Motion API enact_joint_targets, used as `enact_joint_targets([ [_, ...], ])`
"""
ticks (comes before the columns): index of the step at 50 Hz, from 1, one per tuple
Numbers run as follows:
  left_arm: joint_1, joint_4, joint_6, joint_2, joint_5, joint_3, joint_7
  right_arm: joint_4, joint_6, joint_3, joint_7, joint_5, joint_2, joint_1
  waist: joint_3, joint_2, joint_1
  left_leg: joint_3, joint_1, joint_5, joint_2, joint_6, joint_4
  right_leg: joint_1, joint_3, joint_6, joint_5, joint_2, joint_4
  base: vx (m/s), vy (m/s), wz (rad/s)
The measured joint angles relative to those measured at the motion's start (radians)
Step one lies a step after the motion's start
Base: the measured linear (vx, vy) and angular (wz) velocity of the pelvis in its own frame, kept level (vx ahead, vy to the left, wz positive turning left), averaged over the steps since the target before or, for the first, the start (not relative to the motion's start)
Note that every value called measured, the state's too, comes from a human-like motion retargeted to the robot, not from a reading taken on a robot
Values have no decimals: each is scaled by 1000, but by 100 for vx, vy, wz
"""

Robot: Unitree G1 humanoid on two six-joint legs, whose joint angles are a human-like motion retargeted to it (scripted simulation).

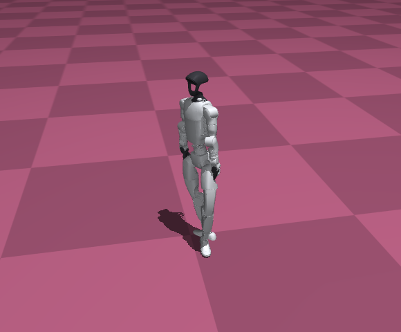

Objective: In place motions

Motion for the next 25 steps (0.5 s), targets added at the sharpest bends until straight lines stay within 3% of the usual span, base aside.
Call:
enact_joint_targets([
  [3, 37, 28, 4, -3, -51, 40, 15, -13, -4, -4, -2, -43, 17, 21, -59, 18, -13, 132, 94, 15, -39, -78, -91, 18, -86, 19, 2, 34, 3, 27, 24, 213],
  [7, 81, 32, 42, -27, -150, 101, 40, -27, -13, 6, 12, -60, 24, 37, -99, 50, -50, -113, -16, 38, -45, -60, -88, 58, -149, 34, 40, 67, 2, 29, 32, 183],
  [12, 46, 32, 15, -54, -177, 131, 26, -27, -27, 6, 31, -24, 23, 25, -41, 71, 16, -181, 41, 42, -61, -56, -160, 133, -52, -30, 125, 62, 99, 16, 34, 109],
  [17, 9, 32, 7, -43, -116, 46, 12, -42, -36, 13, 14, -37, 18, 40, 3, 190, -64, -404, 9, 52, 31, -30, -142, 98, 130, -184, 222, 49, 413, 15, 15, 254],
  [20, -46, 23, 10, -25, -47, -20, 4, -37, -34, 13, 12, -35, 19, 29, 40, 203, -107, -508, -22, 76, 28, -8, -142, -36, 325, -139, 202, 25, 609, 7, 7, 264],
  [22, -75, -10, 8, -18, 2, -72, -14, -37, -29, 18, 16, -28, 21, 19, 66, 186, -96, -544, -25, 95, 5, 3, -159, -111, 448, -116, 196, 56, 625, -2, -3, 174],
  [25, -107, -62, 3, -4, 70, -156, -46, -53, -30, 30, 15, -27, 23, 6, 93, 174, -59, -578, -32, 121, -5, 4, -181, -169, 494, -134, 158, 59, 587, -2, -8, 130],
])
